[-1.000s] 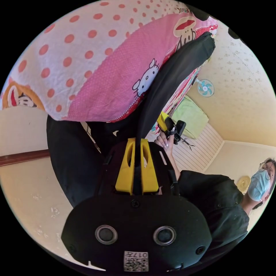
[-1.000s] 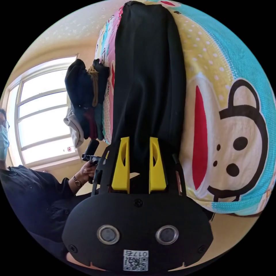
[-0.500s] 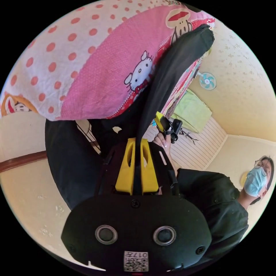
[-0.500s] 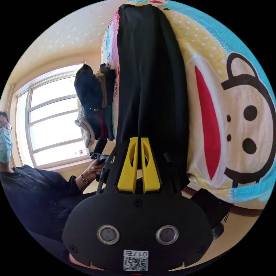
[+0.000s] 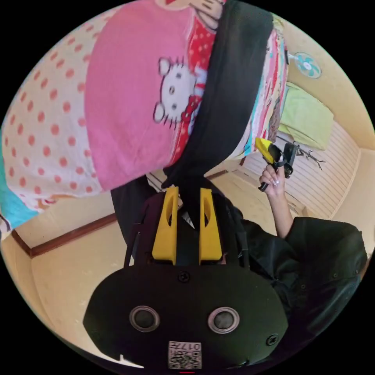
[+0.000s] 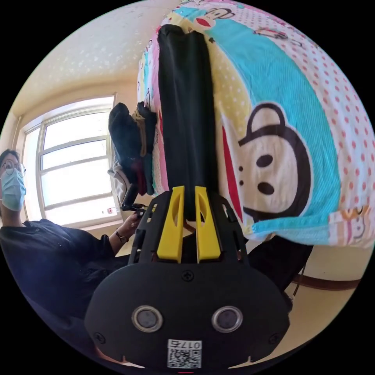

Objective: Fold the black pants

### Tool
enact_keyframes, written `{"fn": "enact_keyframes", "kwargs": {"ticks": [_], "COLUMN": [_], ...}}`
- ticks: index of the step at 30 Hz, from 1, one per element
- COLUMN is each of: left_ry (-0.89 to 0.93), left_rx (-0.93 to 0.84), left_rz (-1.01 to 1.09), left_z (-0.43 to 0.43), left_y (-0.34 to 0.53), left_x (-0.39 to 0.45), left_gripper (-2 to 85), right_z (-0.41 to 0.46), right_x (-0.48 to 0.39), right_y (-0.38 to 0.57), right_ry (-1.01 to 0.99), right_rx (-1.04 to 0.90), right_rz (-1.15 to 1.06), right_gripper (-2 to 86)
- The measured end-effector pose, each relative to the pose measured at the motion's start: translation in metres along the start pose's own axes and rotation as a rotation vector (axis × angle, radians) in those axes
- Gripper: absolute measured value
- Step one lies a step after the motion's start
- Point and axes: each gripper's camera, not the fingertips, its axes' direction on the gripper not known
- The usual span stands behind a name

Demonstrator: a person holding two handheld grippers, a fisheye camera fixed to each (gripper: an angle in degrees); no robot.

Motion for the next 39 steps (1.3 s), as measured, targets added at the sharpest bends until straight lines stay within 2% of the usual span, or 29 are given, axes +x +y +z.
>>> {"fn": "enact_keyframes", "kwargs": {"ticks": [3, 8, 12, 15, 20, 26, 29, 35, 39], "left_ry": [0.071, 0.090, 0.180, 0.190, 0.392, 0.354, 0.337, 0.484, 0.415], "left_rx": [0.270, 0.411, 0.326, 0.290, 0.289, 0.195, 0.160, 0.307, 0.359], "left_rz": [0.117, 0.139, 0.125, 0.125, 0.113, 0.132, 0.135, 0.348, 0.546], "left_z": [-0.030, -0.034, -0.009, 0.010, 0.047, 0.100, 0.120, 0.126, 0.125], "left_y": [-0.025, -0.097, -0.144, -0.146, -0.134, -0.137, -0.133, -0.063, 0.015], "left_x": [0.009, -0.012, -0.036, -0.052, -0.072, -0.074, -0.080, -0.039, 0.040], "left_gripper": [10.8, 17.0, 15.0, 12.1, 14.1, 8.7, 5.6, 4.4, 4.3], "right_z": [-0.024, -0.027, -0.016, -0.002, 0.007, 0.004, 0.003, -0.033, -0.082], "right_x": [0.003, 0.033, 0.053, 0.054, 0.041, 0.031, 0.019, -0.054, -0.127], "right_y": [-0.038, -0.114, -0.156, -0.171, -0.168, -0.143, -0.131, -0.085, -0.029], "right_ry": [-0.020, -0.141, -0.245, -0.354, -0.401, -0.436, -0.376, -0.489, -0.535], "right_rx": [0.094, 0.120, 0.051, -0.005, -0.015, -0.026, -0.035, 0.037, 0.059], "right_rz": [-0.042, -0.052, -0.024, -0.036, -0.058, -0.005, -0.012, -0.162, -0.294], "right_gripper": [8.9, 13.5, 12.6, 10.7, 8.7, 7.8, 4.1, 0.6, -0.1]}}
